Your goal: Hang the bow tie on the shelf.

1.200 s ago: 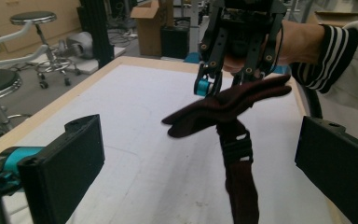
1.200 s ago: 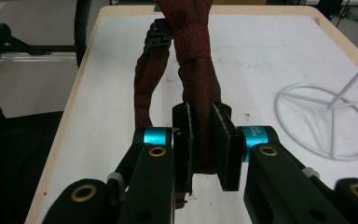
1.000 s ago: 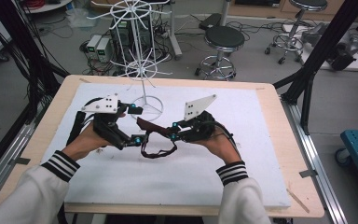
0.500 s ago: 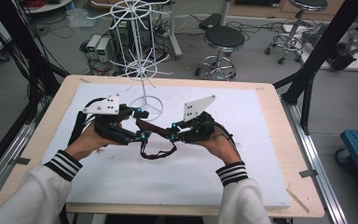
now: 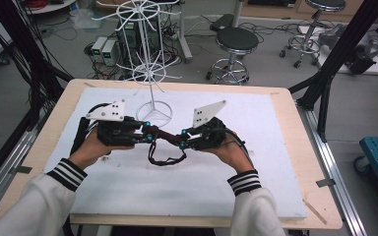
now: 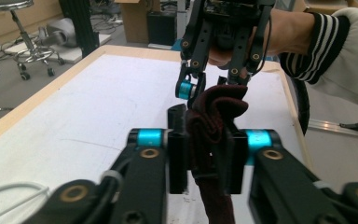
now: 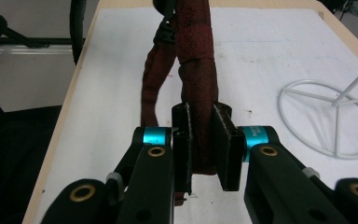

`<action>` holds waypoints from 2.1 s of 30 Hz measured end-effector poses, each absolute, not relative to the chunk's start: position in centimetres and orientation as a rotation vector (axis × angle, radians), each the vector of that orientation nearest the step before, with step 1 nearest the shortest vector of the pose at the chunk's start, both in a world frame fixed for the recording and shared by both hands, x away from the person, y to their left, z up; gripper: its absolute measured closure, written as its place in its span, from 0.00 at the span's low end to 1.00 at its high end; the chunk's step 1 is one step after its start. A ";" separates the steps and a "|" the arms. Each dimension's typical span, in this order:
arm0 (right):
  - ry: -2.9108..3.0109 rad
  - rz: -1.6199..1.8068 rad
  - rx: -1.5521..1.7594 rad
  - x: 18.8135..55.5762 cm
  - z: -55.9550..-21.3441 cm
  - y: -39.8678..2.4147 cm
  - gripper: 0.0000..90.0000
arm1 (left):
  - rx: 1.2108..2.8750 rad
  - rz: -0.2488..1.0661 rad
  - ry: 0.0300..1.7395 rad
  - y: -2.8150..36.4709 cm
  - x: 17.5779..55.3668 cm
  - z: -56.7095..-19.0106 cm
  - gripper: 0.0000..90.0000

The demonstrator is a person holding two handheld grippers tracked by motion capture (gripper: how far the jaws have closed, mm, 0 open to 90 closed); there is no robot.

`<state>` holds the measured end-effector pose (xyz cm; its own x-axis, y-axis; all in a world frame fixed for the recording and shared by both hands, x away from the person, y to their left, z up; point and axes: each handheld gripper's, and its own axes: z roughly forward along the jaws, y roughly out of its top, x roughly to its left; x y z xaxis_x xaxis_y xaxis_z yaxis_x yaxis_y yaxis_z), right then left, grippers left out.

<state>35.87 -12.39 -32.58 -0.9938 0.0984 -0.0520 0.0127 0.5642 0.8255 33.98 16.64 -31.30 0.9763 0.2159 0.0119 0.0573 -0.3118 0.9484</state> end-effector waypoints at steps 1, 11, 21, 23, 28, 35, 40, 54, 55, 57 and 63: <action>2.695 1.426 0.096 35.9 -32.6 -12.4 0.88 | 1.884 0.171 0.204 16.6 33.9 -31.3 0.88; 2.689 1.433 0.089 35.8 -32.6 -12.2 0.87 | 1.890 0.184 0.206 16.8 33.5 -31.1 0.91; 2.534 1.450 0.256 35.7 -32.7 -12.4 0.01 | 1.878 0.215 0.230 17.5 33.5 -30.8 0.91; 2.515 1.489 0.279 35.7 -32.5 -12.6 0.01 | 1.877 0.221 0.234 17.7 33.6 -30.7 0.91; 2.497 1.494 0.299 35.6 -32.3 -13.1 0.01 | 1.858 0.241 0.261 18.5 33.6 -30.5 0.91; 2.451 1.526 0.362 35.1 -32.5 -14.4 0.01 | 1.822 0.269 0.299 20.0 33.8 -30.1 0.91; 2.401 1.559 0.417 34.5 -32.7 -15.6 0.01 | 1.807 0.281 0.307 20.8 34.2 -29.6 0.91; 2.275 1.602 0.530 33.0 -33.5 -18.7 0.01 | 1.770 0.351 0.342 23.2 35.8 -27.8 0.91; 2.275 1.599 0.542 32.9 -33.5 -18.8 0.01 | 1.768 0.355 0.347 23.3 35.9 -27.7 0.91; 2.249 1.605 0.548 32.6 -33.6 -19.3 0.01 | 1.766 0.366 0.348 23.6 36.2 -27.4 0.91; 2.176 1.624 0.626 31.8 -34.2 -20.8 0.01 | 1.770 0.394 0.344 24.1 37.1 -26.5 0.91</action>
